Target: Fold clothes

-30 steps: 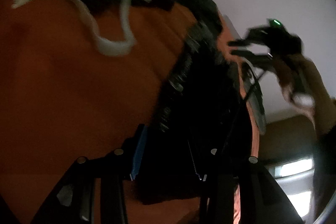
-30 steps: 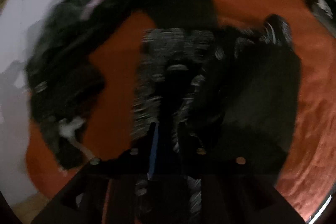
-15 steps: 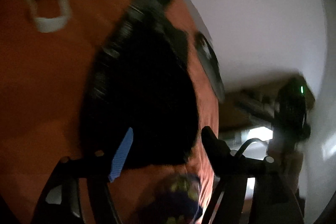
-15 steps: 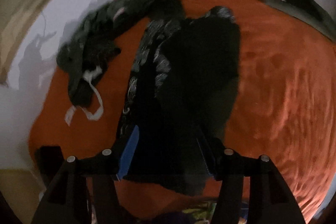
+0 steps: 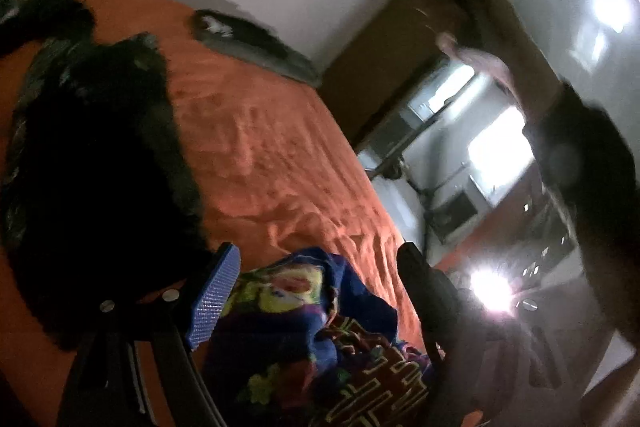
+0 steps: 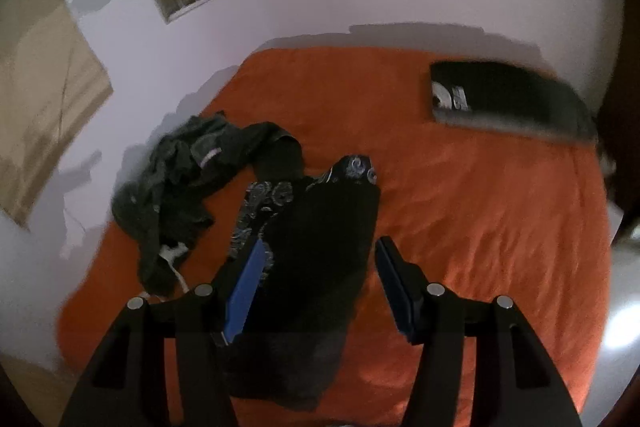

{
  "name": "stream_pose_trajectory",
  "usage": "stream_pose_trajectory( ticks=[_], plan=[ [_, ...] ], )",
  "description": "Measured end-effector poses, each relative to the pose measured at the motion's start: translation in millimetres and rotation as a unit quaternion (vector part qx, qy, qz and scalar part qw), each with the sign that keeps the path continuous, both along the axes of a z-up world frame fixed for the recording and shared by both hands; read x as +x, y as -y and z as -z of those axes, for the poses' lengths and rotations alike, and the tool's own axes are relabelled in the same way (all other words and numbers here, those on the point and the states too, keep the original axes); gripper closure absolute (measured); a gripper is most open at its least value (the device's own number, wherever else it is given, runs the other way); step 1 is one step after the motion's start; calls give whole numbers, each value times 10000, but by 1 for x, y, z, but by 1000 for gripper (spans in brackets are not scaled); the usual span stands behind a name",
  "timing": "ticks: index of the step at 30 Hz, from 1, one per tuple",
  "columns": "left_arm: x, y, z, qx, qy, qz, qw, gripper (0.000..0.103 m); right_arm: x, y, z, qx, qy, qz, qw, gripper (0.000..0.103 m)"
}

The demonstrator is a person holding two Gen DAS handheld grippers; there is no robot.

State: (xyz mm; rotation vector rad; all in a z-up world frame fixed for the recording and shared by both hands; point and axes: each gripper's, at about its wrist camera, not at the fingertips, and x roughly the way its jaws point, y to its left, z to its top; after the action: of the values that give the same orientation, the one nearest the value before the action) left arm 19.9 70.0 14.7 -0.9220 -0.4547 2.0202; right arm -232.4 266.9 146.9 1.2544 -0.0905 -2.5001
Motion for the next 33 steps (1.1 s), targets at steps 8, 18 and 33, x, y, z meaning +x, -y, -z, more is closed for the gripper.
stream_pose_trajectory(
  ticks=[8,18,33],
  plan=[
    [-25,52,23,847,429,-902,9914,21,-24,-17,130,-142,883,51,9960,46],
    [-78,53,110,-30,2250,-2015,9533,23,-2,-50,224,-663,1496,83,9865,46],
    [-31,102,81,-729,1824,-4033,8937,94,32,-27,211,-697,1280,-190,9891,46]
  ],
)
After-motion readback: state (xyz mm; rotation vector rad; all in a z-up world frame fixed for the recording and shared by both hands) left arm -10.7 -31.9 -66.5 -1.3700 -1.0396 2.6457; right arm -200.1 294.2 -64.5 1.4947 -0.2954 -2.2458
